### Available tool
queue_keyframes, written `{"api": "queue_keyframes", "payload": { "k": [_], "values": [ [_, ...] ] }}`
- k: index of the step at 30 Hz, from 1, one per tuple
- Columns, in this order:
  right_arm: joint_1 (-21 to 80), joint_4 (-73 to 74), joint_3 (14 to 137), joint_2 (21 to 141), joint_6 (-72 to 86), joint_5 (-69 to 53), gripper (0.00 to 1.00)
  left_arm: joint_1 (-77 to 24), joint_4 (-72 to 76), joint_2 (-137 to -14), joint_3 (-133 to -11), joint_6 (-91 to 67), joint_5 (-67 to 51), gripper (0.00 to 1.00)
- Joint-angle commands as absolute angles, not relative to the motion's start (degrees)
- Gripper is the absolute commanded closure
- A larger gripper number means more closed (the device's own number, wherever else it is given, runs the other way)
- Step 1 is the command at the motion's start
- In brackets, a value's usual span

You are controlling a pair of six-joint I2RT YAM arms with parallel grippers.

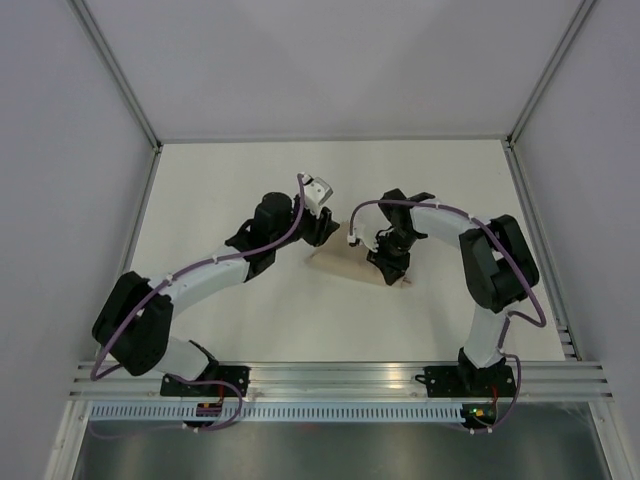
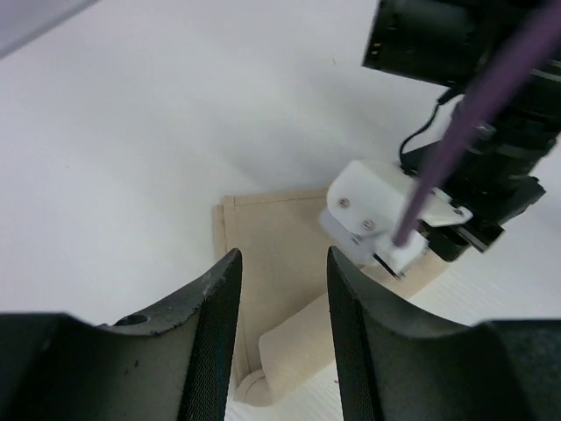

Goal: Fold the napkin, place the utensils inside, and roll it up
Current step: Roll the napkin with the utensil

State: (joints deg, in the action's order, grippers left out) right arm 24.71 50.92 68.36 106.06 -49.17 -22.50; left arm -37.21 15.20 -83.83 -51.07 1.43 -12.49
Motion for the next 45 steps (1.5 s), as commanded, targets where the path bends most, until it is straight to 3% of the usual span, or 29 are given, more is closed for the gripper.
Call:
{"api": "queue_keyframes", "payload": {
  "k": [1, 10, 19, 20, 30, 41, 45],
  "values": [
    [21.46, 64.06, 74.50, 114.06, -51.50, -24.52, 0.82, -39.37, 25.92, -79.99, -45.19, -0.53, -6.68, 0.51],
    [16.00, 82.70, 90.08, 135.07, -60.99, -32.17, 0.81, -56.24, 26.28, -84.45, -42.71, 14.66, 9.57, 0.48],
    [15.38, 83.06, 91.23, 139.04, -62.05, -29.80, 0.80, -63.63, 25.57, -98.08, -48.42, 28.54, 16.70, 0.45],
    [15.29, 82.97, 91.40, 139.13, -61.96, -29.88, 0.80, -63.98, 26.79, -98.69, -48.51, 29.43, 16.87, 0.33],
    [14.41, 82.53, 93.34, 139.66, -60.91, -30.32, 0.80, -67.14, 25.67, -103.62, -51.68, 37.25, 14.50, 0.23],
    [13.97, 82.44, 93.95, 139.75, -61.17, -30.50, 0.80, -67.41, 20.49, -111.70, -57.03, 39.03, 11.52, 0.25],
    [13.97, 82.35, 94.04, 139.48, -61.17, -30.76, 0.80, -65.92, 14.16, -113.55, -60.02, 37.27, 7.58, 0.42]
  ]
}}
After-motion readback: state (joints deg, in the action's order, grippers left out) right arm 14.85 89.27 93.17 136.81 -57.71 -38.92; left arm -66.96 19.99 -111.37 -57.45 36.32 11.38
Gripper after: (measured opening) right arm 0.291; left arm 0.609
